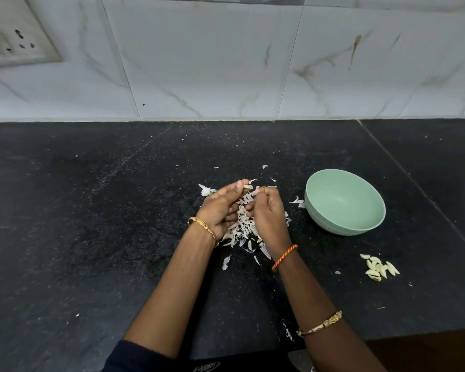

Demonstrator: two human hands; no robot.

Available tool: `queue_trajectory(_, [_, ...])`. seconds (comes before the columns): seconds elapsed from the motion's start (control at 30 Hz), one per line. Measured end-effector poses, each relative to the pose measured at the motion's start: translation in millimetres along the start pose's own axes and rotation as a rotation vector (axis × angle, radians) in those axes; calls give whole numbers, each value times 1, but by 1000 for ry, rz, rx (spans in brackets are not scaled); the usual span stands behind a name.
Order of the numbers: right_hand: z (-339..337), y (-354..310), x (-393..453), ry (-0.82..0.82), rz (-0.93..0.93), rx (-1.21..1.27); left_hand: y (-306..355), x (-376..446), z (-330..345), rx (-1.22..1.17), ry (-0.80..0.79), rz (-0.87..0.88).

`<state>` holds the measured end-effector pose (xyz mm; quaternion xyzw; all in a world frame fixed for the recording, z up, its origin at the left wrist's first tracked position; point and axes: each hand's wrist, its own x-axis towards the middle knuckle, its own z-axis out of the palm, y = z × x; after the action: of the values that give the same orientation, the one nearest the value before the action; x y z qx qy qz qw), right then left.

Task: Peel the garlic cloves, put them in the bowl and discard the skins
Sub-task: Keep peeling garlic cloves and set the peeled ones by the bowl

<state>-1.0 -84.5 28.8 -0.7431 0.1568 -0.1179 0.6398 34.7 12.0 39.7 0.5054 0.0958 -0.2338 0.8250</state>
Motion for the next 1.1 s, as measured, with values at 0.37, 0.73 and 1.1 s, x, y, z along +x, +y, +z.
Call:
queue_trajectory(0.37, [-26, -5, 12, 56, -73, 29, 5, -1, -8, 132, 70, 93])
queue_trajectory(0.73, [-26, -10, 9, -94, -67, -45, 9, -5, -8, 374, 72, 324])
queue_trajectory(1.1, [-33, -28, 13, -167, 320, 568, 7, -5, -6, 530, -27, 429])
